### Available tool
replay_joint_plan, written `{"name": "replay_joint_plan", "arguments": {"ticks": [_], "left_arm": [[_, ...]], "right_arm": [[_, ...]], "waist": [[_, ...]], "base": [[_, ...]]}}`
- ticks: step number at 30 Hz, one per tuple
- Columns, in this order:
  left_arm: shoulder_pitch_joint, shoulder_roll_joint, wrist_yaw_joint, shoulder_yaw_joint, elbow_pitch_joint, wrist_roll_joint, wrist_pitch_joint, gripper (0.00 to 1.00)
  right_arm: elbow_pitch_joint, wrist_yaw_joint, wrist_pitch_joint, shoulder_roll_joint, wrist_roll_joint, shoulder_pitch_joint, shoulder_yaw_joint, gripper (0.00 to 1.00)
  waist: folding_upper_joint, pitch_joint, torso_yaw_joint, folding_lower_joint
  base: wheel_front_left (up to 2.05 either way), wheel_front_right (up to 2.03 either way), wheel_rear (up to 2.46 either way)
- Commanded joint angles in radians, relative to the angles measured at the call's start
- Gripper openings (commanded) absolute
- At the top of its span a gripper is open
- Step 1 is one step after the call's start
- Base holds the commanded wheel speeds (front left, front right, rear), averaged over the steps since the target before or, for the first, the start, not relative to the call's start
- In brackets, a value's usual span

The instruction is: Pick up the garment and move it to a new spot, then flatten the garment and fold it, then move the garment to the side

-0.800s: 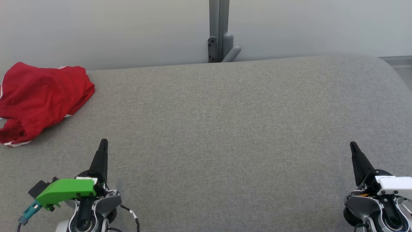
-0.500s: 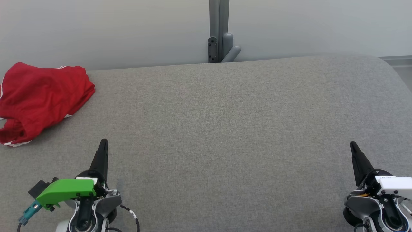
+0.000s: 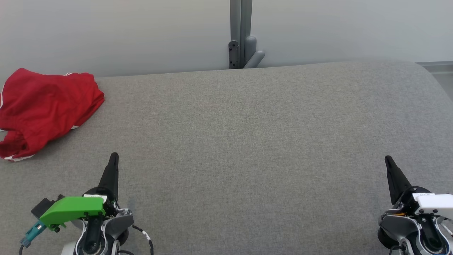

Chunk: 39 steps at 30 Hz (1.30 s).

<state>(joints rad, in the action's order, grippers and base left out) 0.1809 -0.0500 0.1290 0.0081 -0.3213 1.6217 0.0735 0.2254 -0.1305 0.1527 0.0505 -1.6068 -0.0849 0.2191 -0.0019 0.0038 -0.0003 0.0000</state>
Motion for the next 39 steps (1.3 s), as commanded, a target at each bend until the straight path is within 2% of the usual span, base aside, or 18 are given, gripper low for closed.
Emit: {"name": "replay_joint_plan", "arguments": {"ticks": [1,26,27,39], "left_arm": [[0.016,0.0,0.005,0.003,0.001,0.005,0.0,0.0],[0.016,0.0,0.005,0.003,0.001,0.005,0.0,0.0],[-0.002,0.0,0.0,-0.001,-0.002,0.0,0.0,1.0],[-0.051,0.003,-0.006,-0.029,0.01,-0.035,-0.046,1.0]], "right_arm": [[0.002,0.0,0.004,0.0,0.002,-0.006,0.001,0.0],[0.002,0.0,0.004,0.0,0.002,-0.005,0.001,0.0],[0.003,0.0,0.0,0.0,0.0,0.001,-0.001,1.0],[0.015,0.0,-0.057,-0.008,0.043,0.026,-0.048,1.0]], "waist": [[0.0019,0.0,0.0,0.0],[0.0019,0.0,0.0,0.0],[0.0,0.0,0.0,0.0],[0.0002,0.0,0.0,0.0]], "base": [[0.0,0.0,0.0],[0.0,0.0,0.0],[0.0,0.0,0.0],[0.0,0.0,0.0]]}}
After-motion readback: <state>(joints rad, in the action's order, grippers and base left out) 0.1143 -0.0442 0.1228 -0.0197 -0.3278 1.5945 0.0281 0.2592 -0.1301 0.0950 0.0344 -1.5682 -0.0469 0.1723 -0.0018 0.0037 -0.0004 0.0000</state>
